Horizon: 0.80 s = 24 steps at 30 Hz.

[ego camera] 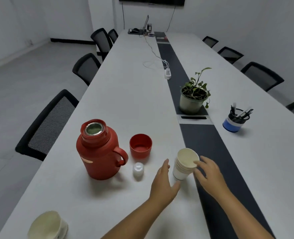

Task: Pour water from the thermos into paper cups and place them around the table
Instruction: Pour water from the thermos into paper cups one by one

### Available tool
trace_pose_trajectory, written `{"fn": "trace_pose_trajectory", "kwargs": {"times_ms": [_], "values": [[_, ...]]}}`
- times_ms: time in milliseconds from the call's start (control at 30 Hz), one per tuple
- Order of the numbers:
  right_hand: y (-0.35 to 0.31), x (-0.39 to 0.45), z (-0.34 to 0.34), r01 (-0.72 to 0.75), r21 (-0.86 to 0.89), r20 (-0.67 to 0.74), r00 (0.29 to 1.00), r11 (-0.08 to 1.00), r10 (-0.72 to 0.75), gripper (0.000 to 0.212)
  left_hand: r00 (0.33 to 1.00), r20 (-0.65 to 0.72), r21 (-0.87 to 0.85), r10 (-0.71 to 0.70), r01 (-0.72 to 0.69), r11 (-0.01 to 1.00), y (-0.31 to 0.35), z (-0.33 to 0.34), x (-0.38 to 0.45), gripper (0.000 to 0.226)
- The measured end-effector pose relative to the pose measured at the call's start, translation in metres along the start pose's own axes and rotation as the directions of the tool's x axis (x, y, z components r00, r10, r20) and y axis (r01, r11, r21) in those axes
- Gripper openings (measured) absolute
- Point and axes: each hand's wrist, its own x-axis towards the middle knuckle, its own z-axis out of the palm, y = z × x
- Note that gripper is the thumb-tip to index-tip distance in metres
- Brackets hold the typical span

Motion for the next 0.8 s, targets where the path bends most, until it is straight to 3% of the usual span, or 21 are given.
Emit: {"fn": "trace_pose_trajectory", "kwargs": {"times_ms": [233,500,667,800], "values": [[0.024,0.012,-0.004,0.191,0.041,0.019,0.981,0.981,-0.192,0.023,0.997,0.069,0.059,0.026,-0.03,0.998,0.018,0.022,0.047,0.09],[0.037,0.029,0.003,0.311,0.055,-0.048,0.95,0.949,-0.308,0.012,1.0,-0.019,-0.102,-0.013,0.011,0.995,0.009,0.028,0.067,0.073],[0.04,0.022,0.006,0.36,0.04,-0.066,0.932,0.932,-0.357,0.025,1.0,-0.025,-0.101,0.007,-0.01,0.995,0.005,0.035,0.063,0.077],[0.043,0.012,0.004,0.332,0.179,-0.092,0.943,0.926,-0.32,0.03,0.998,0.01,-0.076,0.061,-0.06,0.995,0.009,0.041,0.061,0.069]]}}
